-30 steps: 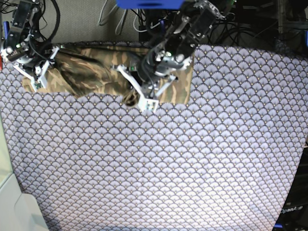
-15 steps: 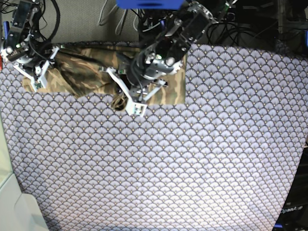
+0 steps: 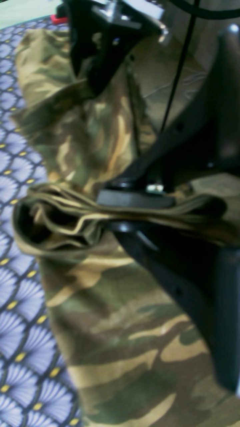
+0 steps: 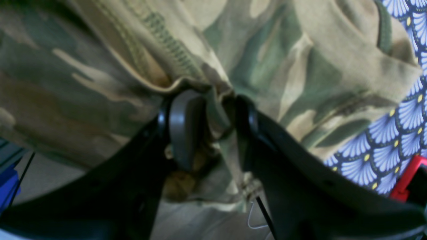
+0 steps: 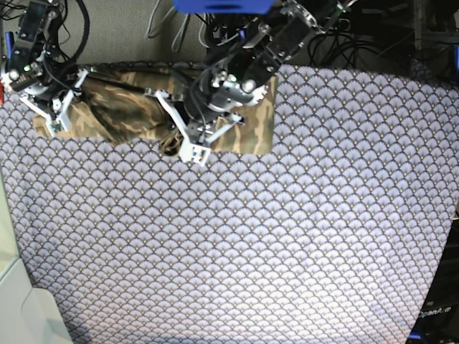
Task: Fold the T-shirt properly
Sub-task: 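Lay the folded end on the strip and open the left gripper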
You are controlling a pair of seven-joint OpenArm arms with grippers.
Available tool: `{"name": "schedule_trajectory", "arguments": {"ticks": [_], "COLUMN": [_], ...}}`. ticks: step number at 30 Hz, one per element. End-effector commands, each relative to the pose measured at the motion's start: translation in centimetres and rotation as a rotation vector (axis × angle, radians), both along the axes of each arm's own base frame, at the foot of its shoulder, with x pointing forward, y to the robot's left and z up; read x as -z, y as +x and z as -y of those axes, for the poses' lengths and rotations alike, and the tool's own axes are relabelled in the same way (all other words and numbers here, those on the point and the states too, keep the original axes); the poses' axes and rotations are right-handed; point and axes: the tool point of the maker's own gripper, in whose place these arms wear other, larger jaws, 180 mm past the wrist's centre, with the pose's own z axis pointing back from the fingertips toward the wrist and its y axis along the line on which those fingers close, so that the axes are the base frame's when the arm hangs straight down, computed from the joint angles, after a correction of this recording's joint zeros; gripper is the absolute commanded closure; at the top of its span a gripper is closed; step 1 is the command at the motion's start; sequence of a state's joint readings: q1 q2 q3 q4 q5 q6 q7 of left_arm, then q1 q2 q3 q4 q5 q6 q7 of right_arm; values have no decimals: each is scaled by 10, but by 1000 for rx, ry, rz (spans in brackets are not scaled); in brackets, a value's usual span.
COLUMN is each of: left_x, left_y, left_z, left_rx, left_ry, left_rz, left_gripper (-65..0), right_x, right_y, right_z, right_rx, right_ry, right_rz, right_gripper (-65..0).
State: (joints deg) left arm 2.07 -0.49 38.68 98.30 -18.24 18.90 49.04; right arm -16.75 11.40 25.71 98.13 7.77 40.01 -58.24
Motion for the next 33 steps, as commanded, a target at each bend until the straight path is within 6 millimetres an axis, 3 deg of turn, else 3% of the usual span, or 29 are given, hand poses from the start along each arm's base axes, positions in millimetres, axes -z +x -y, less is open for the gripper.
{"name": "schedule_trajectory", "arguments": {"ticks": [1, 7, 10, 15, 19, 24, 27, 30, 33], "left_x": [-13, -16, -10, -24, -43, -57, -43, -16, -4], "left_y": [6, 5, -5, -2, 3, 7, 9, 4, 8], "left_z": [6, 7, 8, 9, 5, -14, -38, -72, -97], "left_rx": [-1, 7, 40, 60, 50, 32, 2, -62, -129], "left_ry": [-34, -36, -22, -77, -131, -146, -94, -28, 1], "left_rz": [36, 40, -27, -25, 34, 89, 73, 20, -2], "left_gripper": [-9, -28, -133, -338, -376, -375, -341, -236, -56], "right_x": [-2, -2, -2, -2, -2, -2, -2, -3, -4], "right_y": [0, 0, 0, 0, 0, 0, 0, 0, 1], "right_z": [2, 2, 2, 2, 2, 1, 1, 2, 3], "right_rx": [-3, -3, -5, -5, -5, -4, -5, -5, -6], "right_ry": [-9, -9, -8, -8, -8, -7, -9, -14, -16], "right_rz": [0, 0, 0, 0, 0, 0, -1, -1, 0], "right_gripper": [-222, -222, -222, -222, -222, -222, -222, -223, -224]}}
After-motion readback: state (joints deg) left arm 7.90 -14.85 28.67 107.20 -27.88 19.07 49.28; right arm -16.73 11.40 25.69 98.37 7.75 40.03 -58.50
